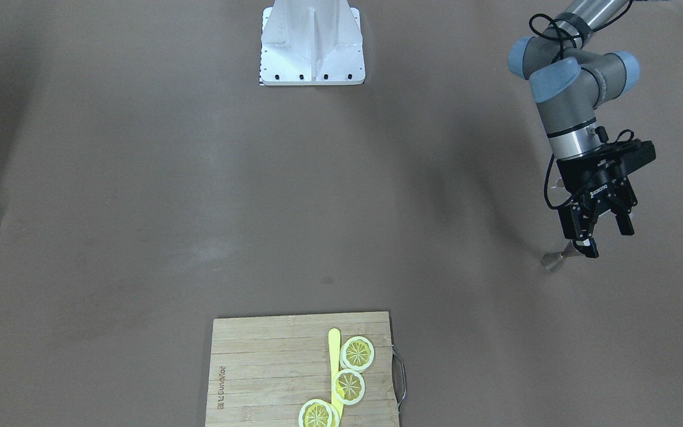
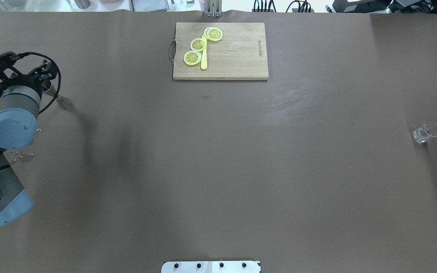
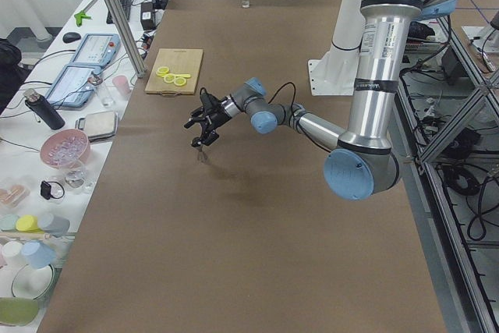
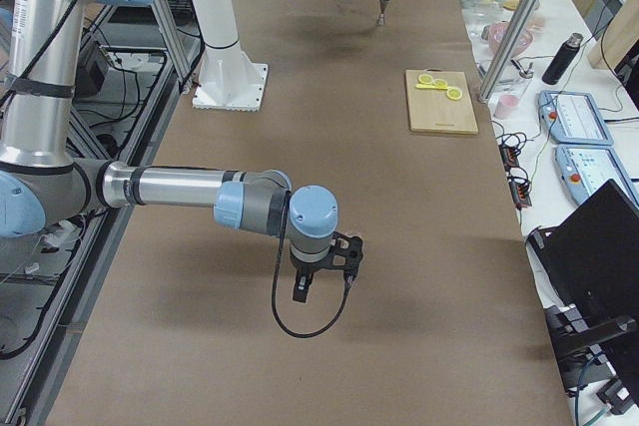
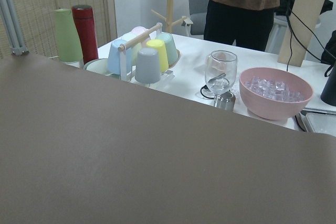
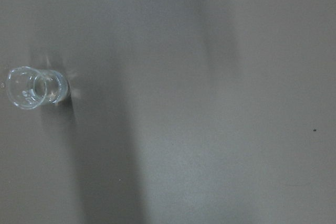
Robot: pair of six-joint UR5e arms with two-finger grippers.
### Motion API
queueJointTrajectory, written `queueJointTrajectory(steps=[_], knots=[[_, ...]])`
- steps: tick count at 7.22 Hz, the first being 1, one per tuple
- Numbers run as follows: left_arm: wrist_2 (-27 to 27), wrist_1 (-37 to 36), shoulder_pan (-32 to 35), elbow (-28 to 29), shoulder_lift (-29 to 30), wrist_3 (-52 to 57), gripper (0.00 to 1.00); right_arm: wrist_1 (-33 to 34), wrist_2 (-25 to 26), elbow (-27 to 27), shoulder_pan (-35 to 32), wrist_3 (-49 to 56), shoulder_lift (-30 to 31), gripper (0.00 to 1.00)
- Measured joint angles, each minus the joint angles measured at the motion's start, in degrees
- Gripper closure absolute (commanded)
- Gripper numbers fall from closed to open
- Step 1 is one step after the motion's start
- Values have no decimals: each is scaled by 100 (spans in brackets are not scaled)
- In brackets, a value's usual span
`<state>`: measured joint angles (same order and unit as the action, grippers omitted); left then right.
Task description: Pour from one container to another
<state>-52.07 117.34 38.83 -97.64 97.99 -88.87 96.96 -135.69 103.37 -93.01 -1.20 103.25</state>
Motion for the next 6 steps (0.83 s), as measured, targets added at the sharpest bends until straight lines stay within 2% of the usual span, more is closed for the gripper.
queueJointTrajectory(steps=[3, 6], knots=[[830, -1, -430, 348, 77, -410, 3, -1188, -34, -649, 10, -1, -21, 0], [1323, 6, -674, 754, 153, -678, 3, -2041, -36, -763, 28, -1, -23, 0]])
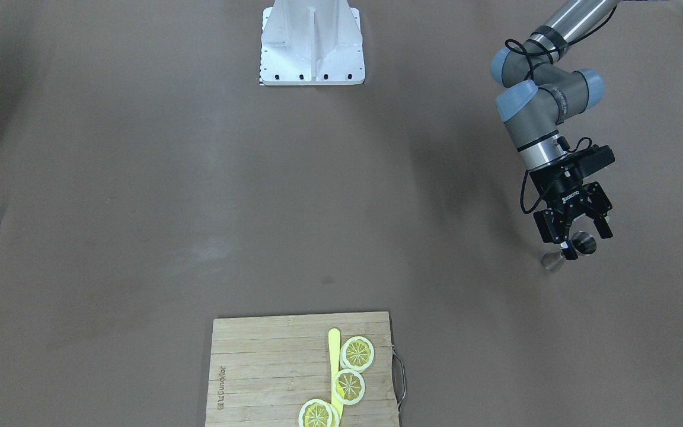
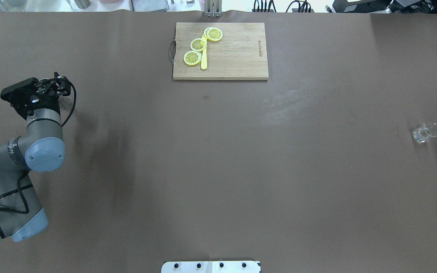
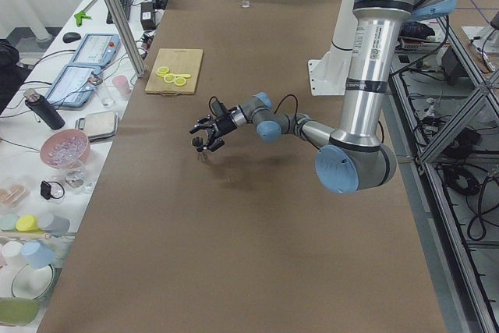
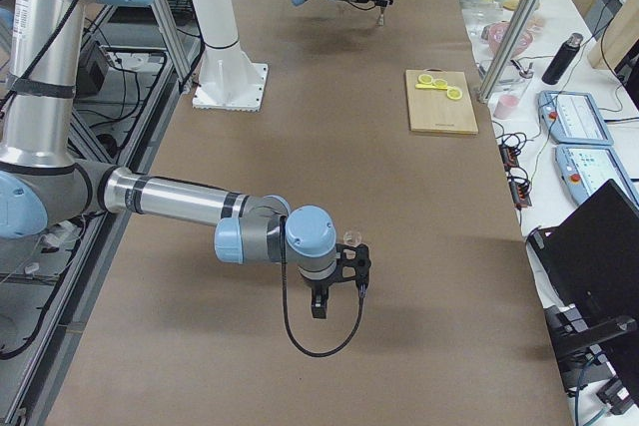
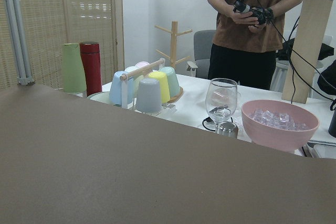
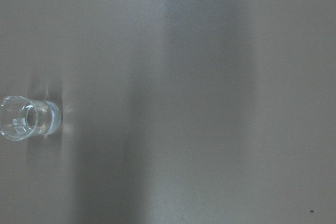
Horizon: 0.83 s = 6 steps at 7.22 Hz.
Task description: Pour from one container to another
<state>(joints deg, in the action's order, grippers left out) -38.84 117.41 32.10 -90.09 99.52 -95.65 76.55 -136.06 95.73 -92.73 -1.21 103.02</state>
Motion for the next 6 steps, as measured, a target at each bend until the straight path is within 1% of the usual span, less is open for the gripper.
queueJointTrajectory(steps=[1, 2, 4, 6], knots=[[114, 6, -69, 167, 62, -94, 3, -333, -21, 0, 97, 69, 37, 0], [216, 7, -107, 343, 157, -159, 3, -839, -48, 0, 297, 153, 117, 0], [378, 2, -184, 614, 293, -299, 3, -1822, -28, -18, 962, 171, 216, 0], [546, 7, -282, 863, 406, -457, 4, -2448, 11, -48, 1581, 135, 187, 0]])
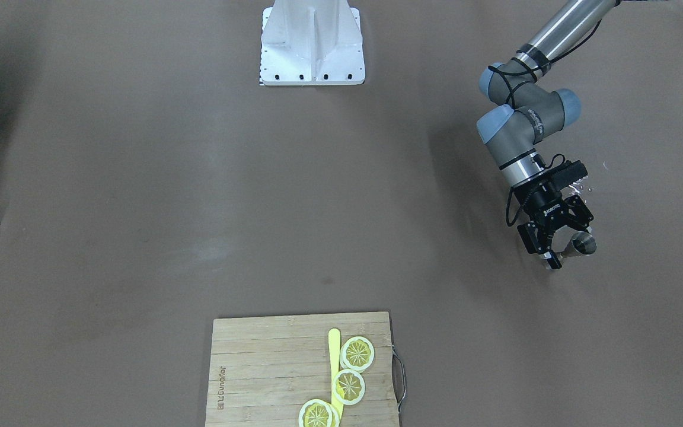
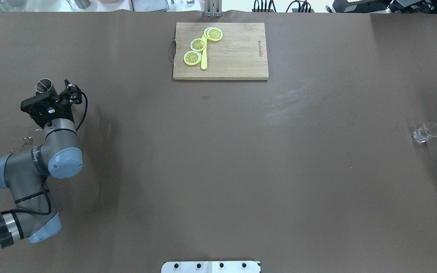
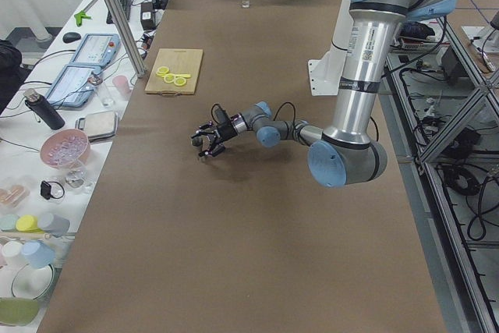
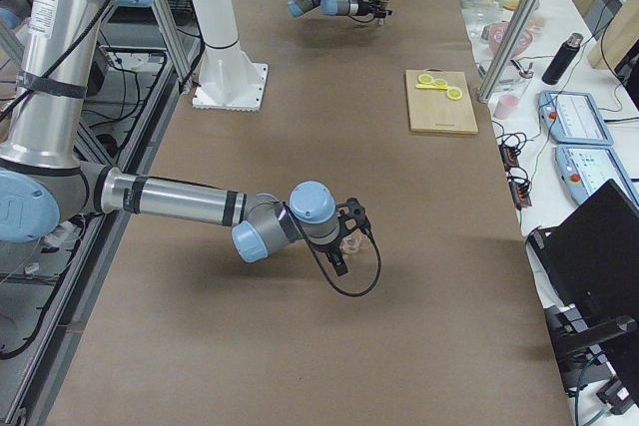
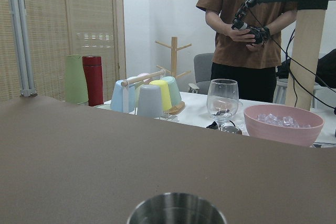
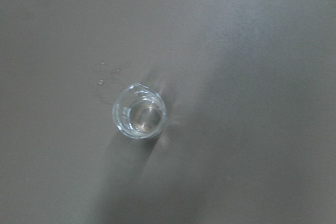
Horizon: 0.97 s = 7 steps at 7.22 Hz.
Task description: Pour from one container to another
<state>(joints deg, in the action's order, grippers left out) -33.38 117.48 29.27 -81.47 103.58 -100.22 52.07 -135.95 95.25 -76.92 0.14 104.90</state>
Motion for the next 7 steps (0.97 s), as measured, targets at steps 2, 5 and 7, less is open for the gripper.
queueJointTrajectory(steps=[2, 5, 7], knots=[[99, 5, -114, 130, 42, -123, 7, -483, 55, -30, 265, -4, -25, 0], [191, 47, -147, 210, 38, -160, 13, -775, 123, -97, 323, -45, -30, 0], [207, 63, -156, 209, 23, -166, 22, -868, 131, -103, 326, -128, -51, 0]])
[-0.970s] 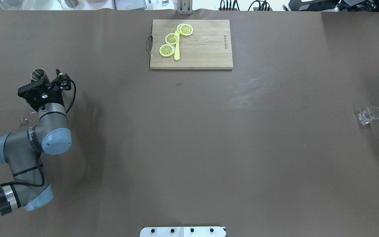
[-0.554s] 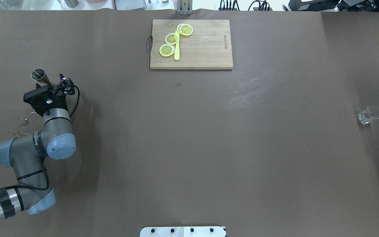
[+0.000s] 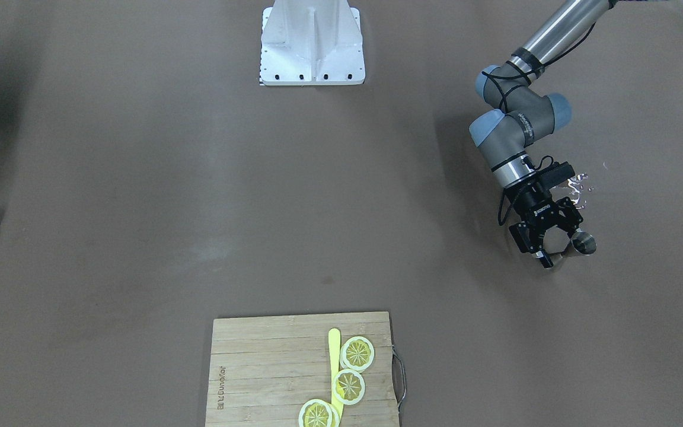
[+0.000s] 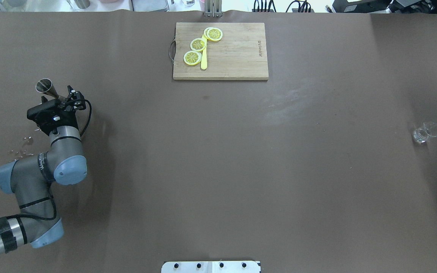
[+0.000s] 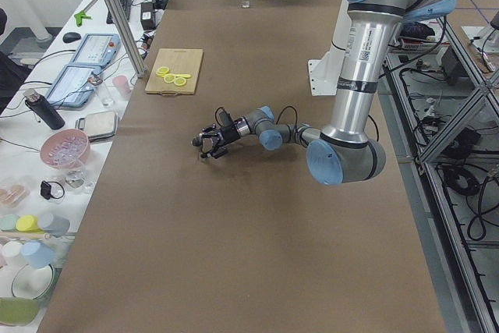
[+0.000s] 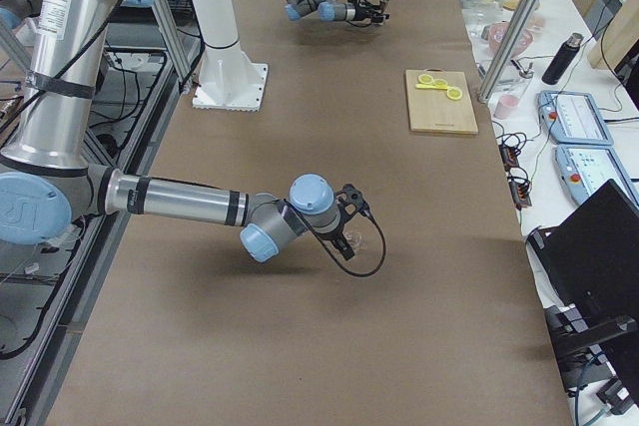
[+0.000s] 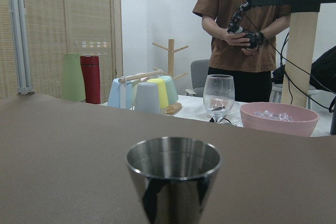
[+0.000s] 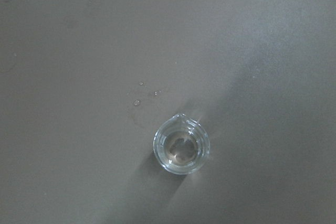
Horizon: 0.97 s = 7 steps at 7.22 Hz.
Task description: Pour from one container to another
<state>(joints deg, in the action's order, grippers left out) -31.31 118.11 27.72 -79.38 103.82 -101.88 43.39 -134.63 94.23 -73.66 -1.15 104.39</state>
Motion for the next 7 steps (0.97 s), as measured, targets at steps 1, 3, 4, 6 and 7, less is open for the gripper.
queueJointTrajectory(steps=[1, 3, 4, 6, 7], knots=[[4, 4, -2, -3, -18, -45, 22, -25, 2, -1, 7, -53, -55, 0], [52, -4, -3, -13, -50, -183, 22, -107, -1, -12, 48, -290, -312, 0], [65, -6, -3, -14, -58, -205, 22, -148, -1, -20, 72, -395, -430, 0], [74, -7, -3, 0, -68, -216, 22, -547, -2, -246, 100, -465, -530, 0], [78, -7, -3, 22, -70, -217, 22, -1073, -2, -593, 121, -506, -544, 0]])
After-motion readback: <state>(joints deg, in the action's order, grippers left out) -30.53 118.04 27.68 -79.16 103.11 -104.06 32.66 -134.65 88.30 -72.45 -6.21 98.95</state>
